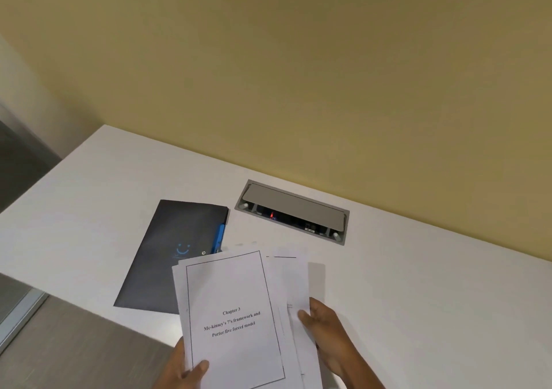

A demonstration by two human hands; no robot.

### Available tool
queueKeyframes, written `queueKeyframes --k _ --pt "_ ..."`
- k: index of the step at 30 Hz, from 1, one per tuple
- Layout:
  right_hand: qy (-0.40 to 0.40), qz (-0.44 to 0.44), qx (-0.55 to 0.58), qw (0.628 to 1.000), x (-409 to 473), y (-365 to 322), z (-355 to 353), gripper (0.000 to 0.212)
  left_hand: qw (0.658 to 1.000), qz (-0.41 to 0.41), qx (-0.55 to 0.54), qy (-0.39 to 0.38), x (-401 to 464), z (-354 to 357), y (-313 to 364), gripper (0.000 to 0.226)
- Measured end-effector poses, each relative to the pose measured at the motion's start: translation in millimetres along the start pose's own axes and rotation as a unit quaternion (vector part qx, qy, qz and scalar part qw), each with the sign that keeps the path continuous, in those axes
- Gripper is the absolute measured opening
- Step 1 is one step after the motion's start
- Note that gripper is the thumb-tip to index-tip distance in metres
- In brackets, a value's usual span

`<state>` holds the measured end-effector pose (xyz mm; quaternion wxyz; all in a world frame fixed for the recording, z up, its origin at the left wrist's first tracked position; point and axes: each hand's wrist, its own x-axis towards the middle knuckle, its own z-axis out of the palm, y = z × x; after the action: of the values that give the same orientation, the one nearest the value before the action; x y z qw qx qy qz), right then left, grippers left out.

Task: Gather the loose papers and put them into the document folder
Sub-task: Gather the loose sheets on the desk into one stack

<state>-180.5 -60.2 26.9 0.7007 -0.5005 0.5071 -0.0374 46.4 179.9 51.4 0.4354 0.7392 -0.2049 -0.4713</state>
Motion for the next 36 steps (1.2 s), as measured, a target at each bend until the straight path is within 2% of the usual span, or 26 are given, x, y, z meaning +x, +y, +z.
queueKeyframes --k 3,6,9,12,15,16,18,20,22,25,30,36 --pt "-0.04 0.008 0.035 0.999 -16 5 7 0.031 0.998 0.009 0.001 -0.056 5 5 14 0.072" --pt "-0.074 0.016 0.047 0.996 -26 5 14 0.037 0.991 0.065 0.027 -0.118 10 10 25 0.079" --pt "-0.082 0.027 0.063 0.994 -30 3 14 0.042 0.99 0.065 0.036 -0.116 18 14 24 0.077" --pt "-0.066 0.055 0.085 0.993 -37 -8 10 0.034 0.992 0.033 0.055 -0.109 27 17 18 0.072" --pt "-0.049 0.086 0.146 0.984 -37 -13 0 0.057 0.989 -0.014 0.084 -0.117 38 21 17 0.072" --pt "-0.043 0.09 0.167 0.981 -38 -16 -1 0.057 0.988 -0.023 0.098 -0.117 41 25 19 0.073" --pt "0.005 0.069 0.159 0.985 -40 -27 -1 0.041 0.988 -0.031 0.108 -0.106 45 34 27 0.074" --pt "0.081 -0.001 0.092 0.992 -42 -34 -2 0.022 0.99 -0.03 0.104 -0.085 50 47 40 0.076" --pt "0.147 -0.055 0.046 0.987 -41 -41 -4 0.029 0.994 -0.01 0.089 -0.057 55 62 57 0.072" --pt "0.217 -0.116 0.061 0.967 -41 -52 -6 0.039 0.999 0.013 0.04 -0.001 62 81 81 0.069" --pt "0.252 -0.2 0.117 0.939 -41 -51 -4 0.047 0.998 0.041 -0.04 0.039 68 100 92 0.059" --pt "0.254 -0.182 0.128 0.941 -32 -14 -4 0.053 0.998 0.016 -0.042 0.035 75 113 69 0.052"
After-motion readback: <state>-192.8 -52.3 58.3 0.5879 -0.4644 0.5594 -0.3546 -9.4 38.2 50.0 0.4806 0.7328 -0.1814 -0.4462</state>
